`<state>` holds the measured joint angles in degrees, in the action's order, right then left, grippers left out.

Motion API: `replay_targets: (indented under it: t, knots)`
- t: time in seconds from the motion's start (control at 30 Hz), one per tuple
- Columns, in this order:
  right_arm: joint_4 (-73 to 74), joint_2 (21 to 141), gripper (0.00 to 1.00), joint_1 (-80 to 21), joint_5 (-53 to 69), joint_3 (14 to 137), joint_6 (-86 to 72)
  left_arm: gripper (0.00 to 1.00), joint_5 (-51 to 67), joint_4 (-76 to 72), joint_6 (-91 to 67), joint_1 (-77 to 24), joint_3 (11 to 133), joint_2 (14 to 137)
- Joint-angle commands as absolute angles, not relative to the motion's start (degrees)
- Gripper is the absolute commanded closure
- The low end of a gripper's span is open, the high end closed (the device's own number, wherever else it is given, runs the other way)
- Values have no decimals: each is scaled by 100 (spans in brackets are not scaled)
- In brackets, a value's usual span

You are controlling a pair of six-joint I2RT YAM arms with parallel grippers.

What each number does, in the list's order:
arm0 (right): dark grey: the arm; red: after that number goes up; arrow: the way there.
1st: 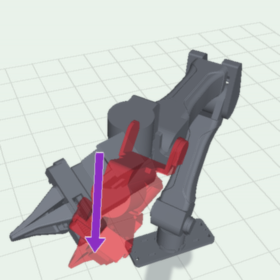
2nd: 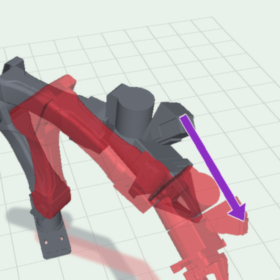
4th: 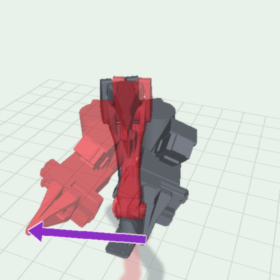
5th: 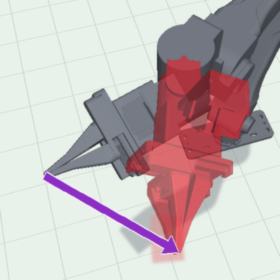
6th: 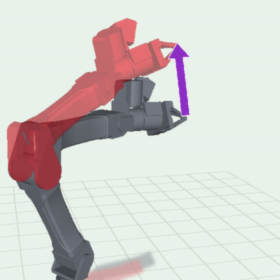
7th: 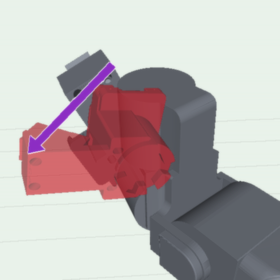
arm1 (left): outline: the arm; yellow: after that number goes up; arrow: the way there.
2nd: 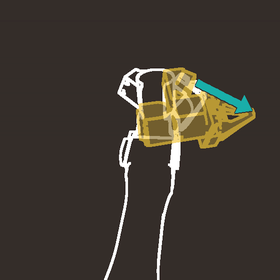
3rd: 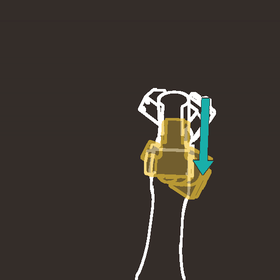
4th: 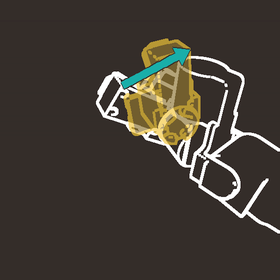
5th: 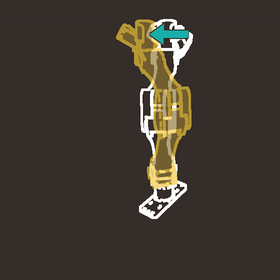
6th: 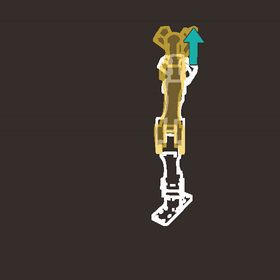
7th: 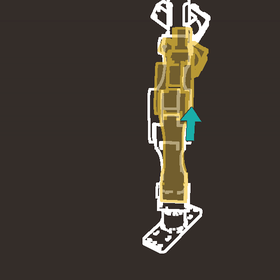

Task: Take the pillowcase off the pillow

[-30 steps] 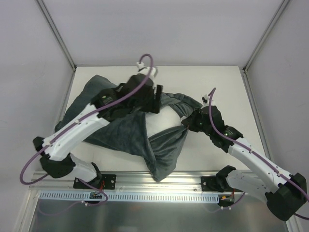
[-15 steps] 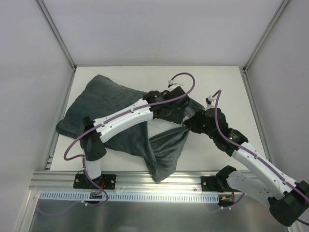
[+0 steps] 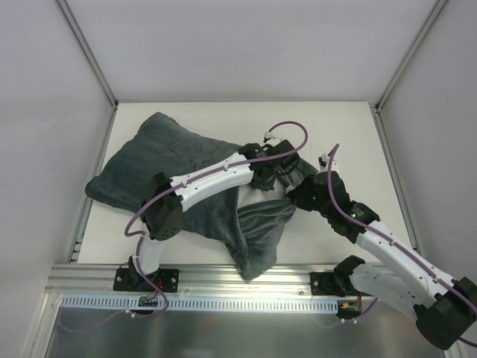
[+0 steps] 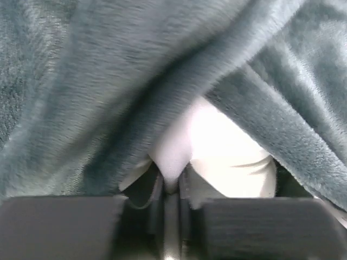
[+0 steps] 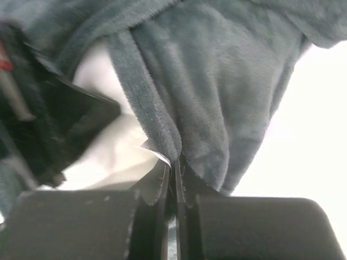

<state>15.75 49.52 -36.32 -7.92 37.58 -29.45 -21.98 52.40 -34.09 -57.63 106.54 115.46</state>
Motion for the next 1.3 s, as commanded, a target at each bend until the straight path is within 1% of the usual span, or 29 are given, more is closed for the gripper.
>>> replay_targets:
  t: [0.0, 0.07, 0.1, 0.13, 0.2, 0.3, 0.33, 0.37, 0.43, 0.5, 0.53, 0.57, 0.6, 0.67, 0.7, 0.73, 0.77, 0.8, 0.9, 1.07, 1.1, 1.13, 1.2, 1.23, 1.27]
  knots:
    - [1661, 4825, 99, -3621, -1098, 3657, -3067, 100, -1760, 5361, -3708, -5477, 10399, 11498]
    - [1696, 4808, 99, -3595, -1169, 3647, -3006, 100, -1574, 5248, -3744, -5423, 10231, 11138]
    - [1731, 4799, 99, -3586, -1195, 3647, -2980, 100, -1486, 5125, -3735, -5414, 9961, 10910]
    - [1775, 4808, 99, -3577, -1274, 3656, -2945, 100, -1242, 4950, -3718, -5414, 9767, 10350]
    - [1880, 4816, 99, -3516, -1362, 3665, -2857, 100, -951, 4300, -3735, -5370, 9029, 9480]
    - [1881, 4913, 99, -3481, -1459, 3639, -2752, 100, -187, 3535, -3875, -5134, 8123, 8687]
    - [1863, 4983, 96, -3446, -1389, 3656, -2716, 100, 303, 3324, -3919, -5011, 7912, 8553]
    - [1828, 5244, 95, -3411, -1249, 3691, -2646, 100, 490, 2939, -3972, -4966, 7527, 8421]
    - [1915, 5571, 94, -3349, -768, 3884, -2427, 100, 720, 2708, -4060, -4922, 7287, 8209]
    - [2284, 5774, 97, -3532, -834, 4297, -2434, 100, 764, 2646, -4104, -4922, 7128, 8148]
    - [2294, 5679, 95, -3655, -1209, 4350, -2487, 100, 782, 2646, -4113, -4922, 7102, 8139]
    - [2103, 5530, 92, -3822, -1404, 4324, -2470, 100, 834, 2611, -4113, -4922, 7032, 8121]
    - [1944, 5163, 75, -4076, -1554, 4263, -2426, 100, 878, 2515, -4122, -4922, 6988, 8078]
    - [1680, 4897, 51, -4253, -1783, 4193, -2173, 100, 888, 2470, -4131, -4922, 6909, 8033]
    - [1679, 4835, 36, -4350, -1845, 4297, -2084, 100, 896, 2452, -4122, -4922, 6900, 7998]
    - [1774, 4886, 31, -4385, -1950, 4411, -1909, 100, 905, 2426, -4105, -4922, 6899, 7989]
    - [1871, 4974, 27, -4394, -1995, 4543, -1820, 100, 931, 2426, -4087, -4922, 6908, 7989]
    - [2081, 5227, 22, -4412, -2056, 4805, -1758, 100, 975, 2408, -4061, -4931, 6917, 7989]
    - [2197, 5571, 15, -4430, -1926, 5202, -1565, 100, 1002, 2391, -4069, -4939, 6917, 7998]
    - [2101, 6230, 13, -4491, -1732, 5581, -1328, 100, 993, 2382, -4157, -4948, 6864, 7937]
    - [2118, 6327, 14, -4491, -1845, 5625, -1284, 100, 984, 2391, -4183, -4948, 6838, 7910]
    - [2153, 6511, 17, -4483, -1968, 5669, -1257, 100, 967, 2382, -4192, -4948, 6794, 7867]
    - [2145, 6618, 35, -4316, -2144, 5616, -1257, 100, 976, 2364, -4219, -4948, 6741, 7735]
    - [2153, 6653, 47, -4211, -2145, 5529, -1300, 100, 1002, 2364, -4227, -4948, 6689, 7691]
    - [2145, 6627, 69, -3940, -2145, 5467, -1344, 100, 1063, 2347, -4271, -4931, 6654, 7569]
